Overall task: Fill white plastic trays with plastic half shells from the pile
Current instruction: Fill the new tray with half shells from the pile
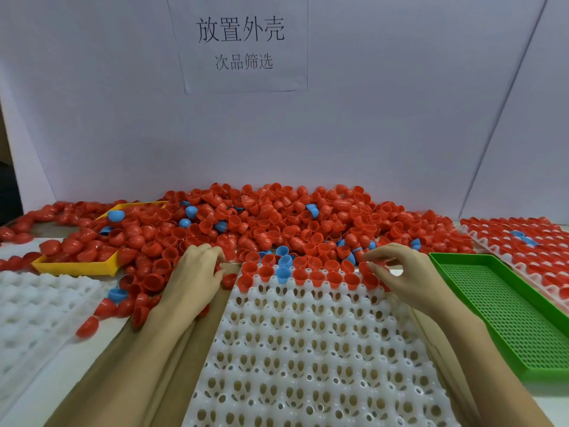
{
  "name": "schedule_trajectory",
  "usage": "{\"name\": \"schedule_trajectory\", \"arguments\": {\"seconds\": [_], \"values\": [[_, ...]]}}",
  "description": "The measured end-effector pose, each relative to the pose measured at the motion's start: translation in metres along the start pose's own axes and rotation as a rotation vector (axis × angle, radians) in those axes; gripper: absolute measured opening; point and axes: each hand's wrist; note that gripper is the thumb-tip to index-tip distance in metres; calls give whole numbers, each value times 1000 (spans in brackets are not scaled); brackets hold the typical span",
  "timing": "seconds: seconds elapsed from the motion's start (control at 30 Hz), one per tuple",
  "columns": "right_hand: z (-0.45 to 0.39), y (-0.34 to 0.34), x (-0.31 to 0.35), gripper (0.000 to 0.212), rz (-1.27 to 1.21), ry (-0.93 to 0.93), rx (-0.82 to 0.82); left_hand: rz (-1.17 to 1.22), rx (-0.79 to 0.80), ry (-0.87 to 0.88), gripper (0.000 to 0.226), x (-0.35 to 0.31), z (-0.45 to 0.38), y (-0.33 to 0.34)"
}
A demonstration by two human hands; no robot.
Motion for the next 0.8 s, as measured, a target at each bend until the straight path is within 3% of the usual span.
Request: {"name": "schedule_trajectory", "arguments": {"seconds": [0.17,0.3,0.43,0.53,0.67,0.8], "values": [[-1,2,-4,17,-61,10,-74,-52,-48,-25,21,1,1,-7],[-2,4,-2,17,-66,10,-108,-174,-139,109,40,6,0,-6],[-2,5,1,18,-65,6,-126,-56,49,170,49,5,-6,11],[-2,6,2,19,-67,14,-122,-153,121,140,41,14,-11,20],[-1,6,2,18,-62,18,-114,-269,13,133,33,19,-11,22],[-2,4,0,19,-66,16,-128,57,-203,181,15,8,-10,3]]}}
Point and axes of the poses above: each hand's wrist, its own z-axis away from the middle knuckle, its own y-axis out of the palm, x = y × z, and after that the axes turned 8 degrees about -x, right-handed
